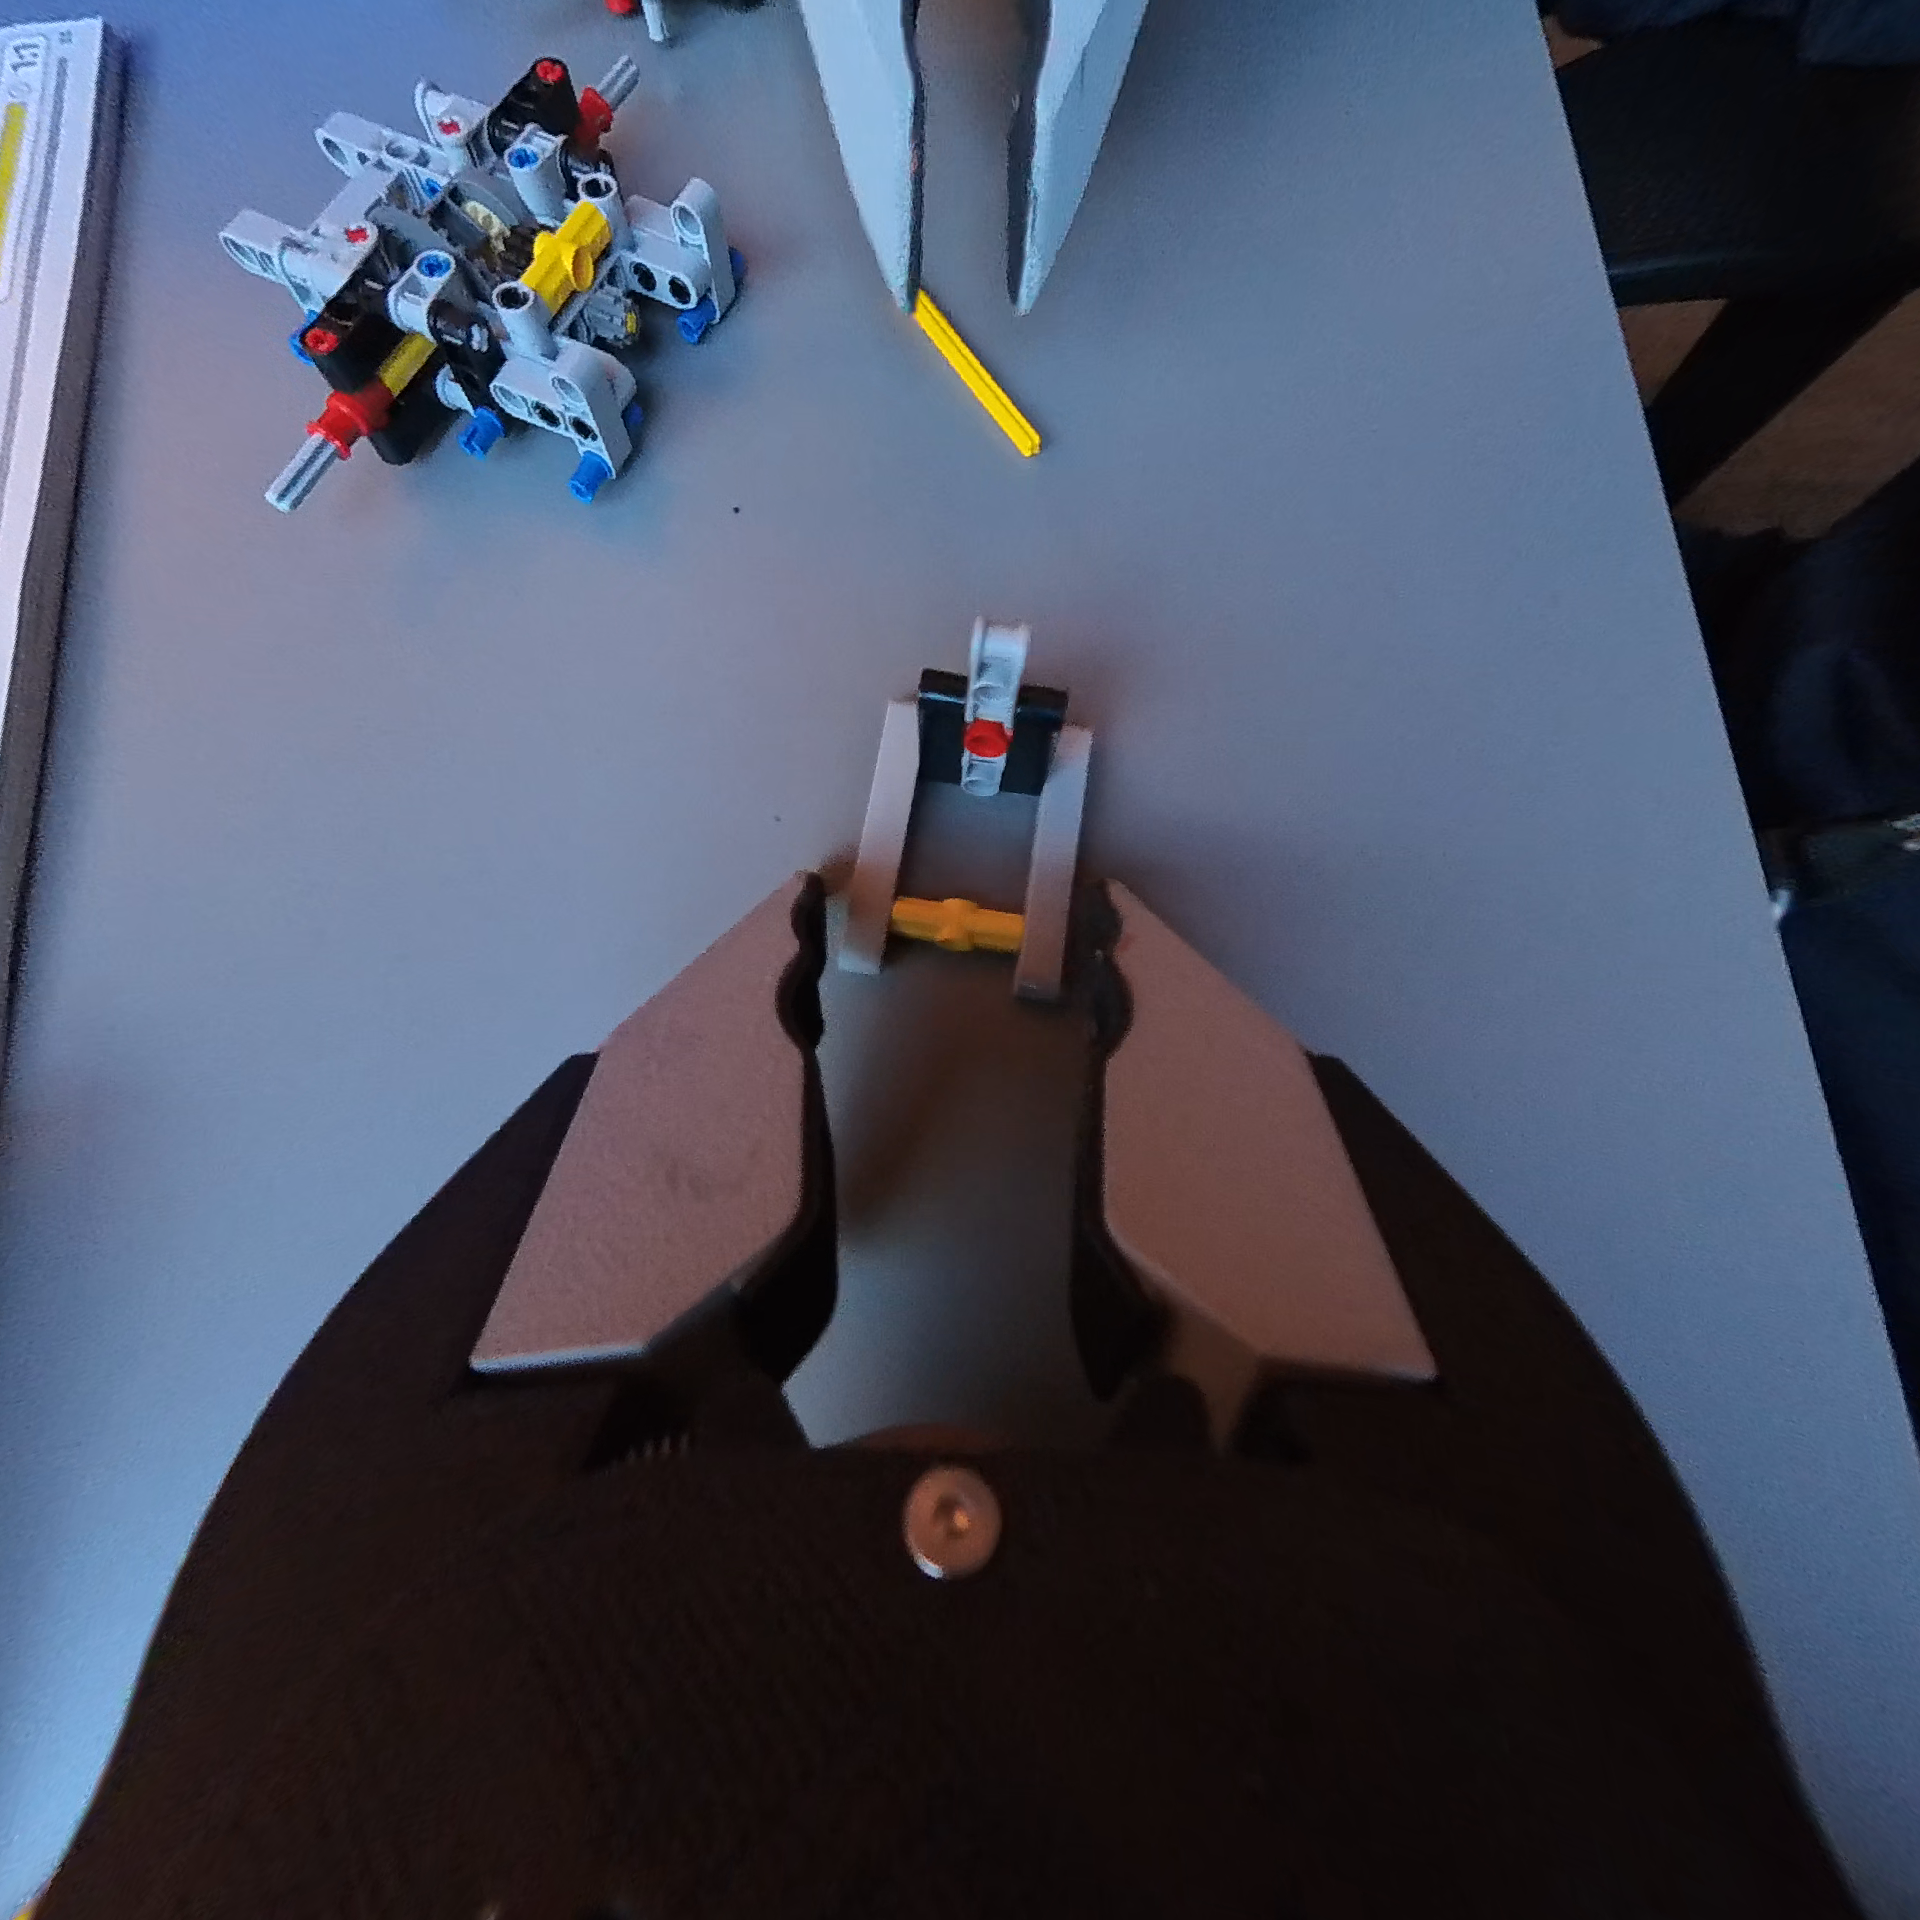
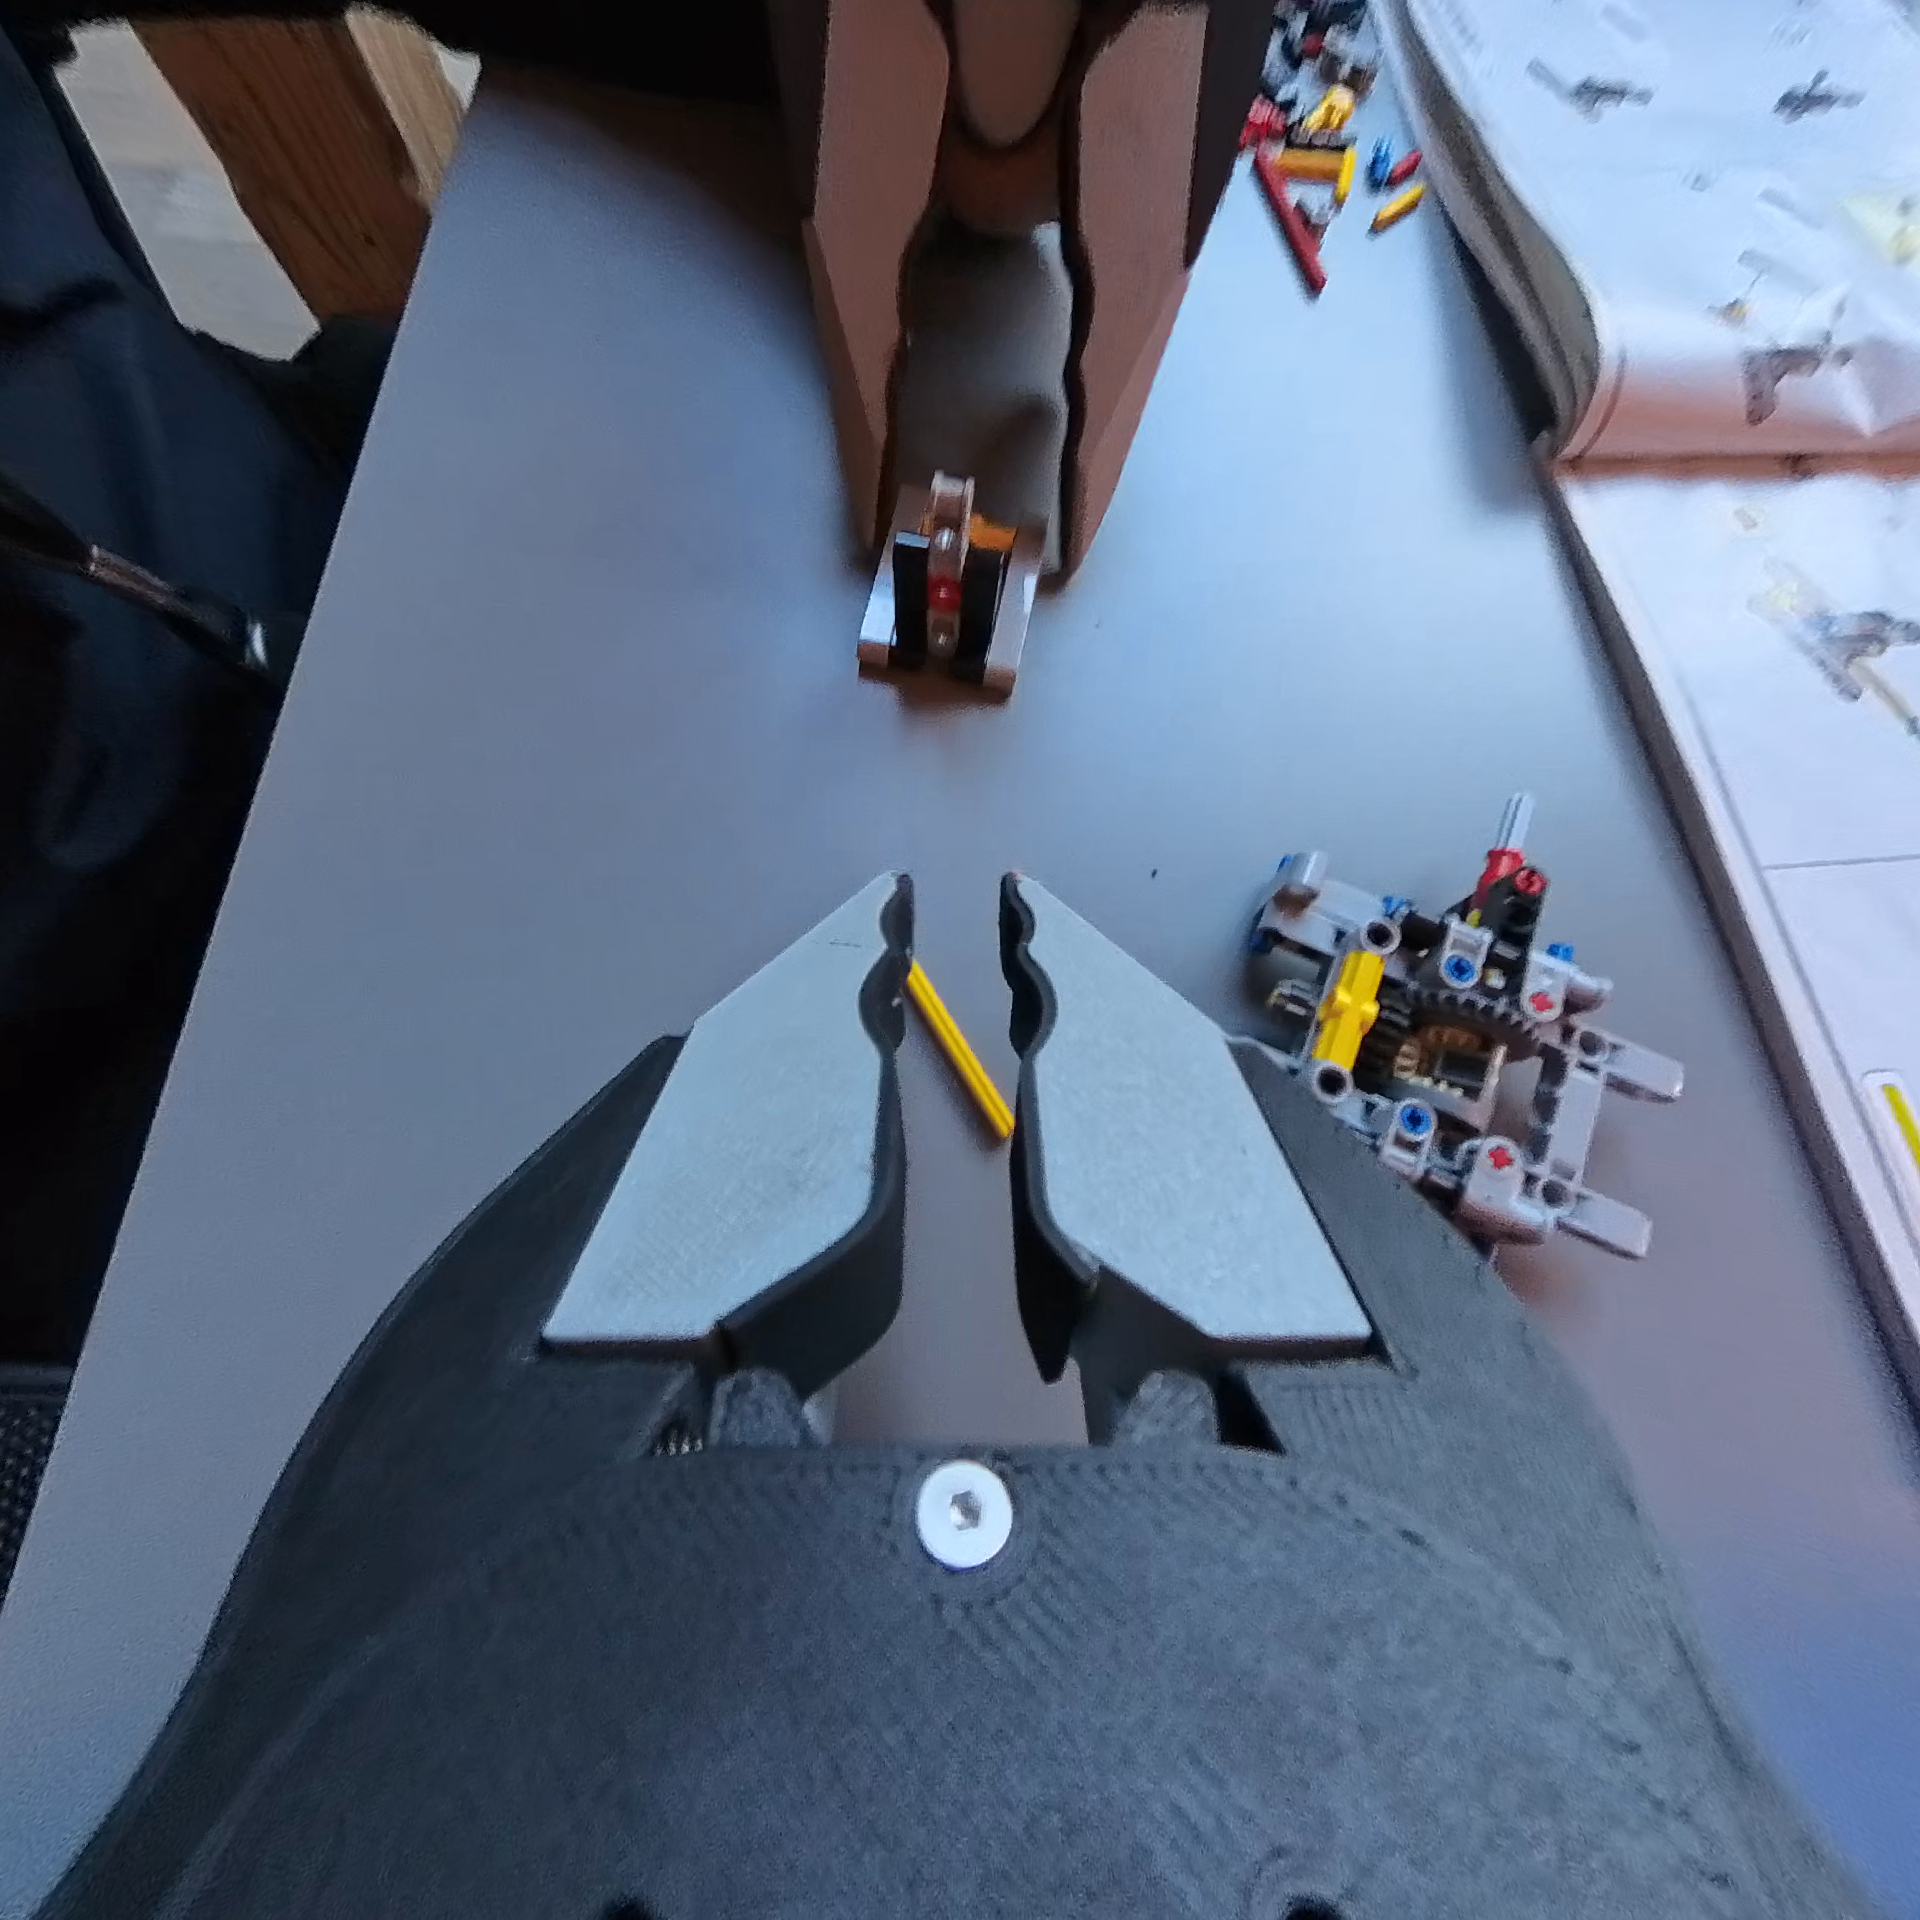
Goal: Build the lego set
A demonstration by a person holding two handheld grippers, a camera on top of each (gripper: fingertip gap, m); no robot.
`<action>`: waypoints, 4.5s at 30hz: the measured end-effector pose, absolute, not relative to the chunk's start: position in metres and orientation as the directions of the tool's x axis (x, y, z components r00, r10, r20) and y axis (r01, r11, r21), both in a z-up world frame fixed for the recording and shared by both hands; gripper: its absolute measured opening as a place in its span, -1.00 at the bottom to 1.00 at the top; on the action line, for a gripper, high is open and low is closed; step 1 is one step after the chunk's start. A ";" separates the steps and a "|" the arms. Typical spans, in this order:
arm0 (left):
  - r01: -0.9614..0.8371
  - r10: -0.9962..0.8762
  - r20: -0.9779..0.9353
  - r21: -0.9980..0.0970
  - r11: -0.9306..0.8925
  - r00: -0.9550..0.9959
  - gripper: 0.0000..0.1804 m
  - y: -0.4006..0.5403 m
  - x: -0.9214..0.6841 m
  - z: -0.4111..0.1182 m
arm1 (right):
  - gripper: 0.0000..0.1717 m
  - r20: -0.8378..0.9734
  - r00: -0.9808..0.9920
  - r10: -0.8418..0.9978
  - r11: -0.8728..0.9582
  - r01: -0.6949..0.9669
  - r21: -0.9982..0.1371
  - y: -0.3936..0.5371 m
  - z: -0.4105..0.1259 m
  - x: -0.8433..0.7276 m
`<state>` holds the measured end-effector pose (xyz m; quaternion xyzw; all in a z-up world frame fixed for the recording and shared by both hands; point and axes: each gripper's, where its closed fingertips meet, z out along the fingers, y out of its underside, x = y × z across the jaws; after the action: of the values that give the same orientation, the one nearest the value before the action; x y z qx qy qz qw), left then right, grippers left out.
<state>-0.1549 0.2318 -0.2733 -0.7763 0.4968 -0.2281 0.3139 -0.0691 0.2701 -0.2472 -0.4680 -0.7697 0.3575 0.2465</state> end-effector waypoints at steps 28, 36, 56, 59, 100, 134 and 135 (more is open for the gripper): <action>-0.587 -0.945 -0.056 -0.795 -0.153 0.322 -0.56 0.233 -0.148 -0.257 | -1.00 -0.004 -0.445 0.896 0.271 0.552 -0.789 0.254 -0.244 -0.077; -0.577 -0.951 -0.108 -0.812 -0.085 0.291 -0.55 0.231 -0.143 -0.251 | -1.00 -0.113 -0.411 0.905 0.147 0.550 -0.822 0.253 -0.232 -0.083; -0.616 -0.902 0.017 -0.725 -0.309 0.432 -0.55 0.241 -0.144 -0.274 | -1.00 -0.154 -0.331 0.931 0.097 0.632 -0.769 0.258 -0.260 -0.100; -0.612 -0.894 0.015 -0.725 -0.318 0.447 -0.55 0.241 -0.143 -0.274 | -1.00 -0.146 -0.333 0.932 0.114 0.649 -0.752 0.258 -0.266 -0.101; -0.572 -0.869 0.063 -0.728 -0.377 0.491 -0.55 0.243 -0.143 -0.273 | -1.00 -0.075 -0.316 0.946 0.135 0.592 -0.794 0.269 -0.260 -0.107; -0.567 -0.869 0.076 -0.729 -0.382 0.488 -0.55 0.243 -0.143 -0.273 | -1.00 0.058 -0.280 0.958 0.214 0.566 -0.796 0.280 -0.254 -0.105; -0.569 -0.870 0.072 -0.729 -0.380 0.488 -0.55 0.243 -0.143 -0.273 | -1.00 0.061 -0.279 0.958 0.215 0.566 -0.796 0.280 -0.254 -0.105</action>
<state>-0.1426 0.2427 -0.2731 -0.7982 0.4507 -0.2297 0.3270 -0.1052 0.2803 -0.2536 -0.5263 -0.7241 0.3395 0.2888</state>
